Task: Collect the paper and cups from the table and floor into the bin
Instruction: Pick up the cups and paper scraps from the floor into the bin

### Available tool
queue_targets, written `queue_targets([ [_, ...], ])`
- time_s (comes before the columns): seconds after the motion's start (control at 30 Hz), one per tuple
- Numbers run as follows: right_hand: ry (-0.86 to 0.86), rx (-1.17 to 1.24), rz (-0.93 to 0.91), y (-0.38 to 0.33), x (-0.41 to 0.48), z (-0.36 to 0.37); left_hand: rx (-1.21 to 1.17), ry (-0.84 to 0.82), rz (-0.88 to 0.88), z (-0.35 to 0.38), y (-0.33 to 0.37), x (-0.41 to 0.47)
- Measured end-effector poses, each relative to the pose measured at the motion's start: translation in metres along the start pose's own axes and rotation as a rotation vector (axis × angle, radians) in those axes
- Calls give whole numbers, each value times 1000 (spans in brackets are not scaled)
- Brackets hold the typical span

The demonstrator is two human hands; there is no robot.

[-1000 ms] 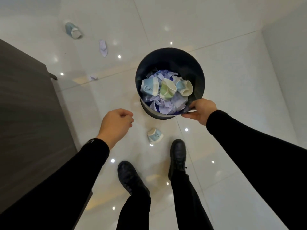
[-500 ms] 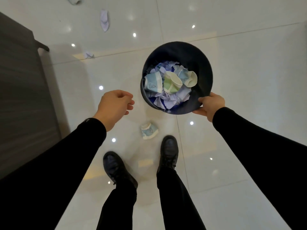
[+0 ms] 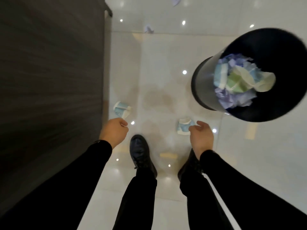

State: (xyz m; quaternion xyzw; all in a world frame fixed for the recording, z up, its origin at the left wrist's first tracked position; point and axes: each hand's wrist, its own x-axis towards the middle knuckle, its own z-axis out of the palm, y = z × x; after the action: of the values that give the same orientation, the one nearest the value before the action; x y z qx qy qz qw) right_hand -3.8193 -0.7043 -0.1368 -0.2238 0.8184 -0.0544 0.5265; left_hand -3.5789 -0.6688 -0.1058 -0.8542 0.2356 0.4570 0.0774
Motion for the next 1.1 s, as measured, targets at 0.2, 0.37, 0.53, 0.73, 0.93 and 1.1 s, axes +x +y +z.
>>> queue_targets([
  [0.2, -1, -370, -82, 35, 55, 43, 320, 64, 222, 27, -25, 103],
  [0.37, -24, -672, -198, 74, 87, 65, 594, 147, 424, 67, -40, 166],
  [0.53, 114, -668, -150, 78, 102, 83, 408, 168, 374, 62, -57, 154],
  [0.73, -81, -495, -305, 31, 35, 67, 172, 153, 304, 25, -35, 75],
  [0.93, -130, -301, -416, -52, -30, -3, -3, 158, 393, -23, 52, -16],
  [1.1, 136, -123, -496, -101, -43, -101, -188, 85, 630, -27, 161, -99],
])
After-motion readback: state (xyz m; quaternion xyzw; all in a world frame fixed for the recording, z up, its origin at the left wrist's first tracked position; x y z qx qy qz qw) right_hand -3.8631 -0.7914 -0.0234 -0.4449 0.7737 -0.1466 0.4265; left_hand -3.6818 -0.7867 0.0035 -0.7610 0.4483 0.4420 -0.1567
